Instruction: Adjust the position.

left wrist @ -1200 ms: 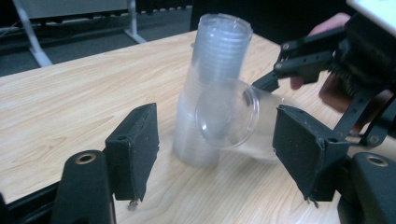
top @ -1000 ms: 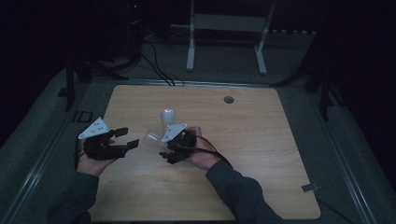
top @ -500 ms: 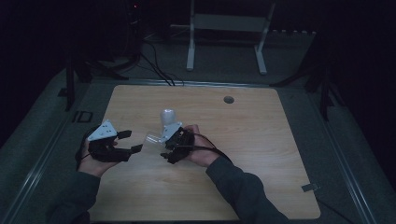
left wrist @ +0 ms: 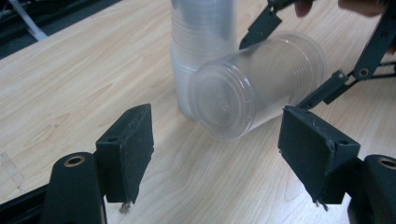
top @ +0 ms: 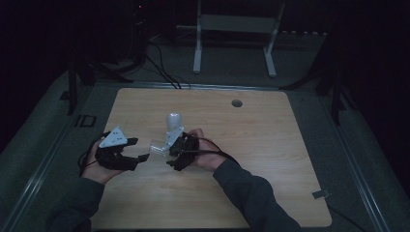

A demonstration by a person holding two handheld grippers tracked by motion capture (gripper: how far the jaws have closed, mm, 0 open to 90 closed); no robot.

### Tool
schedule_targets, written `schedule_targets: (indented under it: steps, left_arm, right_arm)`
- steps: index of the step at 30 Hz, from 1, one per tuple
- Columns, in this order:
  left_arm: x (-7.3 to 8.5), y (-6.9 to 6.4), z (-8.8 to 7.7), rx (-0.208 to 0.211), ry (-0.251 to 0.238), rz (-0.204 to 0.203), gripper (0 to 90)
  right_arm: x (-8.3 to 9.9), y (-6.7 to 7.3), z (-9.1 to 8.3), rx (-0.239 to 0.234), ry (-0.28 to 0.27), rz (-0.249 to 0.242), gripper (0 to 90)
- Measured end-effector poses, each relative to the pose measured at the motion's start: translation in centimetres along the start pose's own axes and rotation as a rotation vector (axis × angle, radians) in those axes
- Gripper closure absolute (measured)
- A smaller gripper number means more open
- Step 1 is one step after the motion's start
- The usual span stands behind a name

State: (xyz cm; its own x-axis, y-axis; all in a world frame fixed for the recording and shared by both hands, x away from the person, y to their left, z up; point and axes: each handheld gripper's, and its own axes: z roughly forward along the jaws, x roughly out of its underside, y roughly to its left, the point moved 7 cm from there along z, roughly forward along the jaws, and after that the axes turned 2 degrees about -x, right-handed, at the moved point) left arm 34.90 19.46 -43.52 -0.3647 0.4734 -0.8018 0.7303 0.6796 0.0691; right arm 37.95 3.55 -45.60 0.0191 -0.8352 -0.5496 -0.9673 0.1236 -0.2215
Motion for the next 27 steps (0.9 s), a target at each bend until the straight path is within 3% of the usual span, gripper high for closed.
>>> schedule_targets:
  steps: [12,27]
  left_arm:
    - [0.0,-0.6,0.5,0.000,0.055,0.056,26.5]
    - [0.5,-1.5,1.0,-0.012,0.167,0.159,26.1]
  right_arm:
    - [0.1,0.2,-0.1,-0.019,0.030,-0.024,30.8]
    - [0.0,0.5,0.1,-0.031,0.072,-0.078,31.0]
